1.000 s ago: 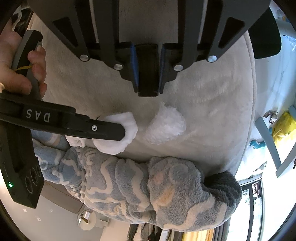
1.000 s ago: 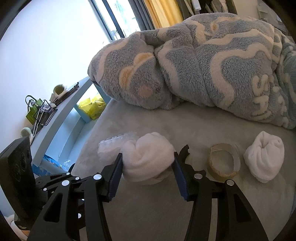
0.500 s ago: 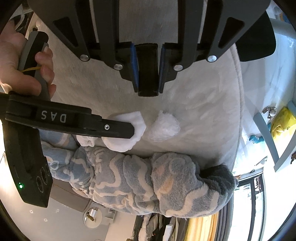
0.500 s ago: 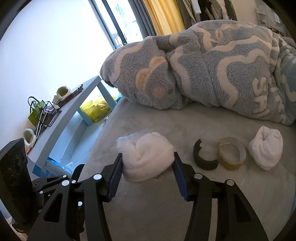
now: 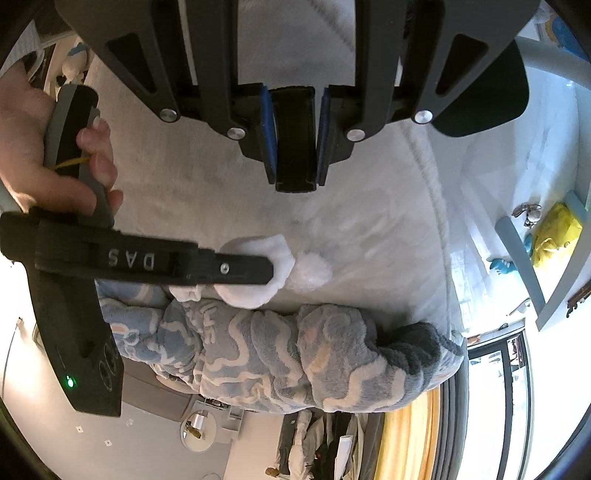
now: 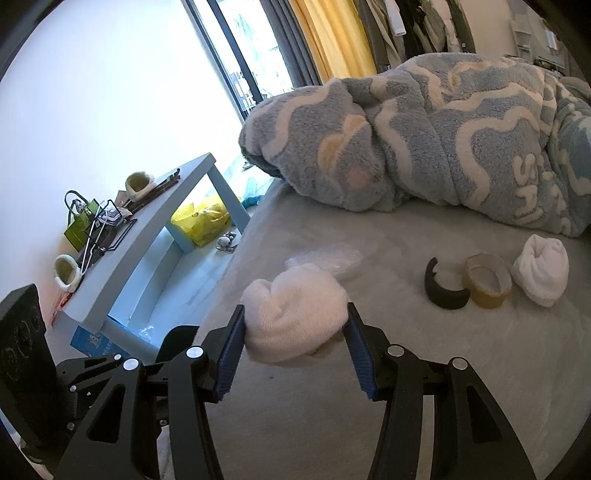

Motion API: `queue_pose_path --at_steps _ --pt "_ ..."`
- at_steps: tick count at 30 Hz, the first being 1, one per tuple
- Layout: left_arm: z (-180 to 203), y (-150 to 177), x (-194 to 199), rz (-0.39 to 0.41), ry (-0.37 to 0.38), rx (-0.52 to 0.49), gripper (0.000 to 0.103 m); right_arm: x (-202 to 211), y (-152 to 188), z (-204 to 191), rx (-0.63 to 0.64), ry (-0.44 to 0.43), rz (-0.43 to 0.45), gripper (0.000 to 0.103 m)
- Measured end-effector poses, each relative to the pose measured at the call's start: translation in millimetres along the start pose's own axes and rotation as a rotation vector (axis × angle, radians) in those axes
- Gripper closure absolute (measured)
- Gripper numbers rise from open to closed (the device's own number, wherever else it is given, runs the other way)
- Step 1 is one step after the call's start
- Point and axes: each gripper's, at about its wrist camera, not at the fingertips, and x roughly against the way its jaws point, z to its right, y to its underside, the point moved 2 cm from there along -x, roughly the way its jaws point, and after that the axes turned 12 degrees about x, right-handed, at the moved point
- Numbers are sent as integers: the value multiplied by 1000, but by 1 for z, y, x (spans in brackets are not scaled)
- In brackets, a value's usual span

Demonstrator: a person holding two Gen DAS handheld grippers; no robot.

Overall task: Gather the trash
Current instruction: 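Carry the white tissue in the right tool over the black bin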

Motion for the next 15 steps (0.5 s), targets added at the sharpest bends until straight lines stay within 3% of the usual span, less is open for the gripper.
queue_pose_path --at_steps 15 --pt "-34 21 39 5 -23 17 82 -7 6 -57 41 -21 -2 50"
